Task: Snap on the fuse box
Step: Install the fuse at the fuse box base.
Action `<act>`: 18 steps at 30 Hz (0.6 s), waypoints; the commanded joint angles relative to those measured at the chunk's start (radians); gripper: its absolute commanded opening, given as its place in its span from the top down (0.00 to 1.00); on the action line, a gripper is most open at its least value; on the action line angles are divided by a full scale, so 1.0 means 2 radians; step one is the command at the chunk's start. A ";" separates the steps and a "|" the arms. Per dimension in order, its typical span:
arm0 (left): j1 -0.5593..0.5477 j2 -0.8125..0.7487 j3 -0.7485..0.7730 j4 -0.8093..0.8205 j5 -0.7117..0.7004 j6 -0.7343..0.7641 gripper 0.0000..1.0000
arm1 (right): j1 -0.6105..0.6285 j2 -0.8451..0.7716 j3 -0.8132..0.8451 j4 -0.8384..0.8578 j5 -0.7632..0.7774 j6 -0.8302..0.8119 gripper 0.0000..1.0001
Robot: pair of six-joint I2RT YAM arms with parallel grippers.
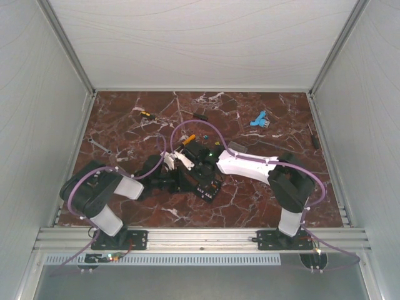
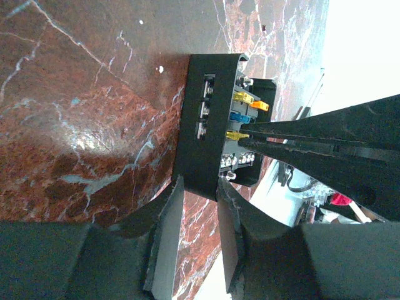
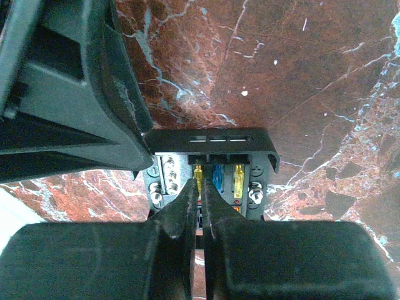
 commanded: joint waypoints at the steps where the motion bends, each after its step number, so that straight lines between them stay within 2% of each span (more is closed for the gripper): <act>1: 0.002 -0.009 0.001 -0.013 -0.007 0.013 0.72 | -0.001 0.050 -0.034 -0.081 0.043 -0.002 1.00; 7: 0.002 -0.036 0.001 -0.024 -0.009 0.012 0.72 | 0.007 -0.017 -0.017 -0.025 -0.006 0.019 0.99; 9: 0.002 -0.048 0.004 -0.034 -0.013 0.011 0.71 | 0.010 -0.039 -0.018 0.002 -0.022 0.038 0.86; 18: -0.005 -0.091 0.040 -0.126 -0.048 0.045 0.58 | -0.003 -0.119 -0.076 0.084 0.007 0.182 0.79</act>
